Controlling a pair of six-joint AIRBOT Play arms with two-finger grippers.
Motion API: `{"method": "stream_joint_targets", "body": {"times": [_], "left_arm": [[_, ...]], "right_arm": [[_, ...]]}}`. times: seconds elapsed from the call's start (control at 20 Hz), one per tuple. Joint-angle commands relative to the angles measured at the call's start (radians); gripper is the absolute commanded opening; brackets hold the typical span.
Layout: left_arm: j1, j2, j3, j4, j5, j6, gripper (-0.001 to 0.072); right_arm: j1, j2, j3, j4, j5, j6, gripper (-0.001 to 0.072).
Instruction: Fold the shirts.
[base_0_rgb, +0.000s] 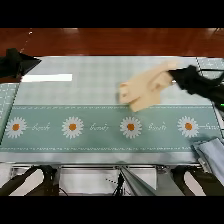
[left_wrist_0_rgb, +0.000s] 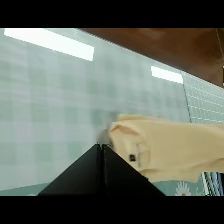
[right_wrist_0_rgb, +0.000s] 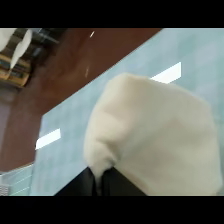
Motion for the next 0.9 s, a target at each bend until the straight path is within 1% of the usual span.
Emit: {"method": "stream_joint_targets", "body": {"times": [0.0,0.15,0.3,0.4,0.45,0.55,0.6,0.65,0.7,0.8,0.85], "left_arm": [[0.001,-0.09,-0.001,0.001,0.036,0.0,0.0022],[0.001,-0.16,-0.001,0.001,0.124,0.001,0.0022],[0.0,-0.23,-0.001,0.001,0.22,0.028,0.0022],[-0.004,-0.294,0.0,0.0,0.273,0.031,0.0022],[-0.006,-0.33,0.0,0.001,0.294,0.031,0.0022],[-0.006,-0.397,0.0,0.0,0.332,0.031,0.0022],[-0.006,-0.425,0.0,0.001,0.351,0.031,0.0022],[-0.005,-0.45,0.0,0.0,0.37,0.039,0.0022],[-0.004,-0.468,0.0,0.0,0.388,0.056,0.0022],[-0.003,-0.494,0.0,0.0,0.423,0.1,0.0022],[-0.003,-0.499,0.0,0.001,0.441,0.126,0.0022]], "right_arm": [[-0.311,0.142,0.169,-0.428,0.34,0.243,0.0017],[-0.626,0.165,0.305,-0.591,0.548,0.254,0.0017],[-0.931,0.165,0.383,-0.649,0.675,0.254,0.0017],[-1.091,0.164,0.387,-0.684,0.781,0.248,0.0017],[-1.149,0.161,0.387,-0.724,0.842,0.222,0.0017],[-1.223,0.159,0.387,-0.906,0.97,0.121,0.0017],[-1.239,0.162,0.387,-1.008,0.984,0.144,0.0017],[-1.24,0.175,0.387,-1.072,0.985,0.159,0.0017],[-1.239,0.188,0.387,-1.108,0.981,0.158,0.0017],[-1.239,0.191,0.387,-1.255,1.01,0.15,0.0018],[-1.239,0.195,0.387,-1.297,1.015,0.148,0.0018]]}}
